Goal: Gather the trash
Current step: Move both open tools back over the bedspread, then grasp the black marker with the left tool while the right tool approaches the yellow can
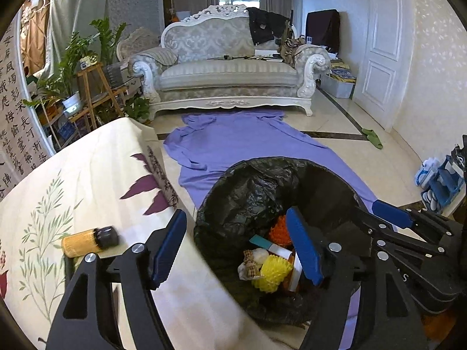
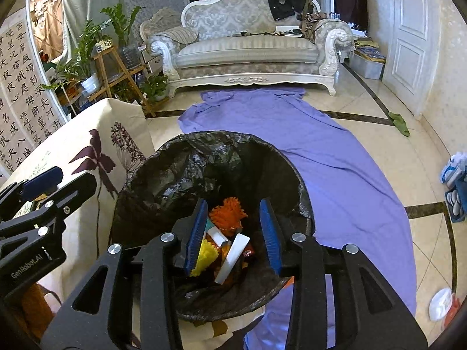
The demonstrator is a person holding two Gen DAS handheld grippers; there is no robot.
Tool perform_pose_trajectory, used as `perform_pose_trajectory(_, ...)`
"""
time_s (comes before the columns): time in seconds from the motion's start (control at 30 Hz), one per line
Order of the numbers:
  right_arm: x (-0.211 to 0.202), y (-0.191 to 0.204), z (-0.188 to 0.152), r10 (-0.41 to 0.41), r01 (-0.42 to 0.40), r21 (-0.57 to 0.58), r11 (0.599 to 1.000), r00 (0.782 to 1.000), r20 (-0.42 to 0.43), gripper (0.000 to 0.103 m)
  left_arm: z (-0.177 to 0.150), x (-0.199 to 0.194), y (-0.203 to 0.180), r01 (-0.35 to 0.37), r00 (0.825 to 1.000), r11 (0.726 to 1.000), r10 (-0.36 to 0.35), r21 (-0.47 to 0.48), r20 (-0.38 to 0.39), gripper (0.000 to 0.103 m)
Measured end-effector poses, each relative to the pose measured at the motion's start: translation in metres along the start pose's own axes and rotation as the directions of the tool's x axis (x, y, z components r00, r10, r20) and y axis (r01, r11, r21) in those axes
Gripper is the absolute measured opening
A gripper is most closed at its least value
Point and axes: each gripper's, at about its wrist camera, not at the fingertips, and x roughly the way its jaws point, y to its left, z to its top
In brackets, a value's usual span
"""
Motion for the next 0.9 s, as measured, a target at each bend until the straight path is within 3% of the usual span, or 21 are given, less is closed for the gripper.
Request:
perform_pose_trajectory(0.23,-0.012,0.024,-0.005,0.036,-0.036,-0.024,0.999,0.999,0.005,0.044,-0.011,-0.024,0.030,-0.046,0.999,0.998,0.046,-0.047,0.000,0.069)
perform_pose_trajectory(0.5,-0.020,0.065,-0.005,0.094,-0.094,-0.083,0.992,0.996,0.004,0.044,-0.026,-0.042,0.075,-0.148,0.989,0.982,0.147,-0.121,-0.014,0.069)
perform_pose_trajectory(0.73,-0.021,0.108,-0.004,0.154,-0.153,-0.147,0.977,0.988,-0.004,0.044,-0.044,-0.041,0.120,-0.233,0.972,0.955,0.222,-0.182,-0.080,0.069)
perform_pose_trajectory(0.9,-0.016,0.135,-0.003,0.188,-0.188,-0.188,0.964,0.982,-0.022,0.044,-0.053,-0.029,0.139,-0.230,0.968,0.952,0.204,-0.203,-0.144,0.060)
